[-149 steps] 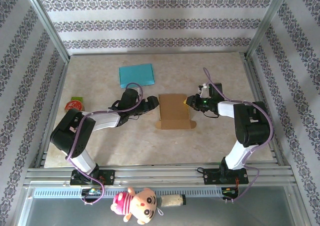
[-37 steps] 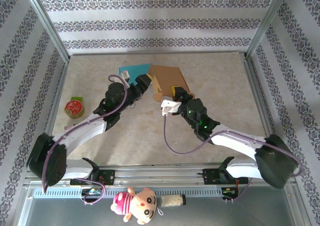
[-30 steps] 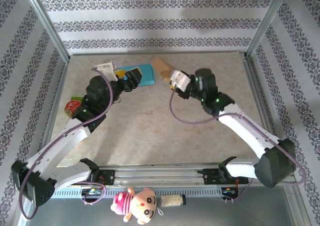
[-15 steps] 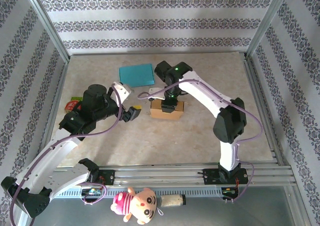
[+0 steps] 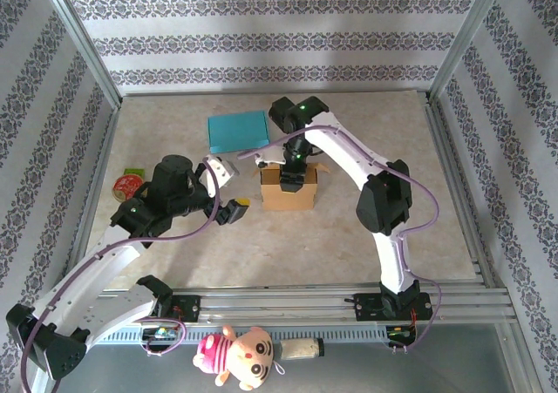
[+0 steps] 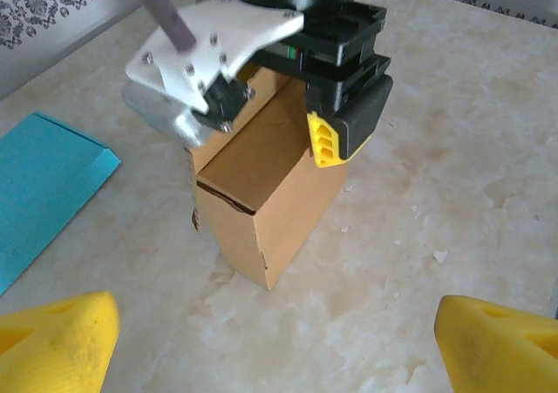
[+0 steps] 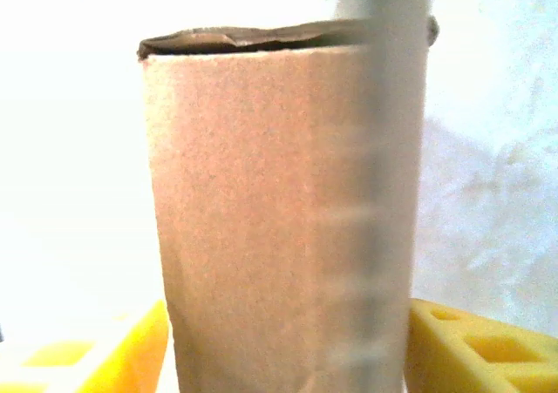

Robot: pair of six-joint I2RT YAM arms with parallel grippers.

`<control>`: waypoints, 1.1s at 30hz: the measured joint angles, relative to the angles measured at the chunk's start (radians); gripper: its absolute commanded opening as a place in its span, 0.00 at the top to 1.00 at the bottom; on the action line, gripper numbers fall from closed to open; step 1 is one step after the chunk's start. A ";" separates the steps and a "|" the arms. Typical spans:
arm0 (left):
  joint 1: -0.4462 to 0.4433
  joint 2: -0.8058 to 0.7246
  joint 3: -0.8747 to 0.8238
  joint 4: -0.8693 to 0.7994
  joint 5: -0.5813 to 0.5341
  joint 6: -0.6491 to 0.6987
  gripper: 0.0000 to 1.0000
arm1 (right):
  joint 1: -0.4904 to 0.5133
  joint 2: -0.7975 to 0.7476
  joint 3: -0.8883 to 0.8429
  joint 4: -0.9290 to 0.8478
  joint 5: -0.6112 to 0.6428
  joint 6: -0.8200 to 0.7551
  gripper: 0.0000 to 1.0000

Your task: Fold the paper box

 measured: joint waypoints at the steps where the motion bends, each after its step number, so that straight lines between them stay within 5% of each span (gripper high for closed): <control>1: 0.000 0.000 -0.008 0.018 -0.001 -0.011 0.06 | -0.003 0.000 0.014 0.000 -0.002 -0.003 0.26; 15: 0.000 0.067 0.006 0.071 -0.076 -0.128 0.01 | -0.050 -0.058 0.058 0.079 -0.190 0.095 0.17; 24: 0.024 0.208 0.133 0.085 -0.175 -0.288 0.03 | -0.294 -0.665 -0.658 0.735 -0.372 0.725 0.15; 28: 0.130 0.302 0.193 0.086 -0.039 -0.375 0.03 | -0.421 -0.792 -0.875 0.944 -0.442 1.006 0.17; 33: 0.212 0.383 0.204 0.085 0.114 -0.447 0.03 | -0.469 -0.788 -0.974 0.977 -0.476 1.110 0.17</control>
